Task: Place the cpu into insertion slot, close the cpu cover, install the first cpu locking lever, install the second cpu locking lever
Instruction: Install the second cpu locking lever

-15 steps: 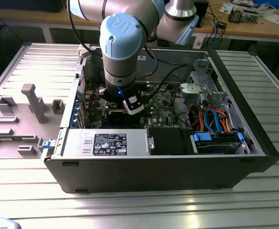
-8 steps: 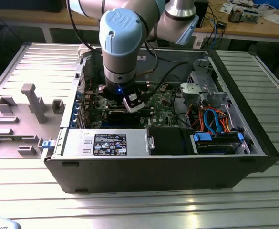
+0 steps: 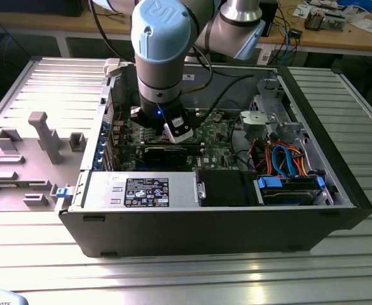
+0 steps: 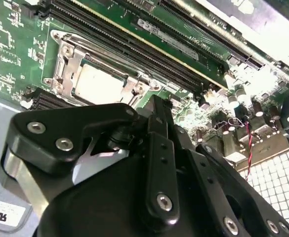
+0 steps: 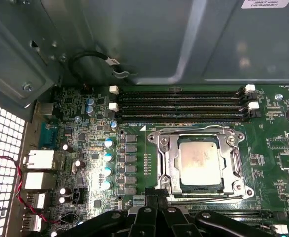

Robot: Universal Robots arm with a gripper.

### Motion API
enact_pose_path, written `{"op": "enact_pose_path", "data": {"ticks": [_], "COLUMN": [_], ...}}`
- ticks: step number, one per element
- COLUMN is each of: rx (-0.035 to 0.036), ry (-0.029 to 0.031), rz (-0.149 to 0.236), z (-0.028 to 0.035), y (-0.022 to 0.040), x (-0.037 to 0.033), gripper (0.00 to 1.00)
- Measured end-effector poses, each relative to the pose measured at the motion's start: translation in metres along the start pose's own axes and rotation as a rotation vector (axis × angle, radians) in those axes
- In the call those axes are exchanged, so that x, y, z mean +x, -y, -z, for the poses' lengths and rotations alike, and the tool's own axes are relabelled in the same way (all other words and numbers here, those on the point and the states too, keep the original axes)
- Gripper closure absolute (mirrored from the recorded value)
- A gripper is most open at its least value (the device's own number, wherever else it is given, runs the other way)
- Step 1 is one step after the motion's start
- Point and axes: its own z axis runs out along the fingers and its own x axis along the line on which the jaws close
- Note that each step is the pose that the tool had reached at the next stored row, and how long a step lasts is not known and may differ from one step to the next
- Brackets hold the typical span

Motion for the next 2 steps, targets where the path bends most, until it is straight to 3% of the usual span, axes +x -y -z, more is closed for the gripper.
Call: {"op": "enact_pose_path", "data": {"ticks": [2], "rx": [0.0000], "ry": [0.0000], "rz": [0.000], "z": [0.0000], "y": [0.0000], "x": [0.0000], "gripper": [0.89]}}
